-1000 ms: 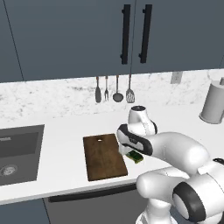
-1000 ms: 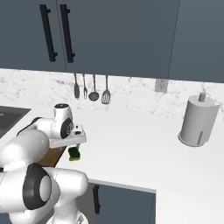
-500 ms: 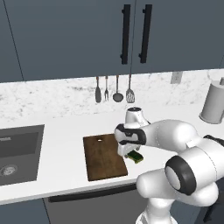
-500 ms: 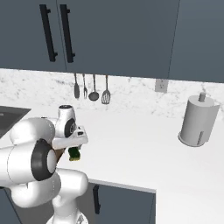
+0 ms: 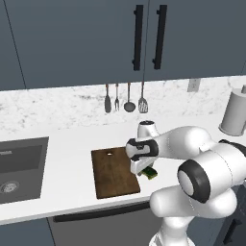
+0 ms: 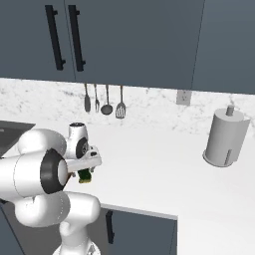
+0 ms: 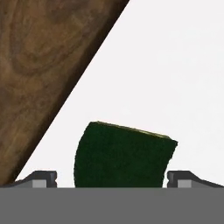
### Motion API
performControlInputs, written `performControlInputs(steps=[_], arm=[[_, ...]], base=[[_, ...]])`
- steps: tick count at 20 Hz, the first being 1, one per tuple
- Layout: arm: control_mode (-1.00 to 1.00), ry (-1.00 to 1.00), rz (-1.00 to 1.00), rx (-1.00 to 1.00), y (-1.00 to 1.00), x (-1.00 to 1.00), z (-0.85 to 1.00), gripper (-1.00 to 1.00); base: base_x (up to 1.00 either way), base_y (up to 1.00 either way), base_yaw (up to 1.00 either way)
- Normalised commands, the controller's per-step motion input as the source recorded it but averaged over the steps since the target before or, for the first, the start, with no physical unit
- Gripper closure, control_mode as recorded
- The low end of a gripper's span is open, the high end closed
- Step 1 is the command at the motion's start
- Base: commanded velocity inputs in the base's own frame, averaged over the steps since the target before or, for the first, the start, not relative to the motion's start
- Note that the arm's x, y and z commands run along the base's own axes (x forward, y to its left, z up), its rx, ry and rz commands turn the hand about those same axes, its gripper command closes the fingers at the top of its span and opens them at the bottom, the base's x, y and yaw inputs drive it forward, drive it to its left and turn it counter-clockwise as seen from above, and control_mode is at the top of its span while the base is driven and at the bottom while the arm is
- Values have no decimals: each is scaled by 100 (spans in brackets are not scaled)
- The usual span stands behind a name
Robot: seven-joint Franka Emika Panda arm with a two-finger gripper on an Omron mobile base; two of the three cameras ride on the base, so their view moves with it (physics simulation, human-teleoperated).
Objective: Pick up the sponge from the counter and clean the cutting board by briefly scrubbing or pressing down on the cutting board. Once finished, release the sponge.
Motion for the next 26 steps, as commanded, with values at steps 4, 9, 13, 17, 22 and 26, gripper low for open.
performControlInputs(steps=[4,9,13,17,22,26], arm=[[-100,0,3,0,-6,0,-17,-100],[-100,0,3,0,0,0,-18,-100],[-100,-1,1,0,0,0,-7,100],[-100,-8,0,0,0,-2,0,100],[-100,-15,0,0,0,-1,11,100],[-100,-4,0,0,4,-1,57,100]], base=[[0,0,0],[0,0,0],[0,0,0],[0,0,0],[0,0,0],[0,0,0]])
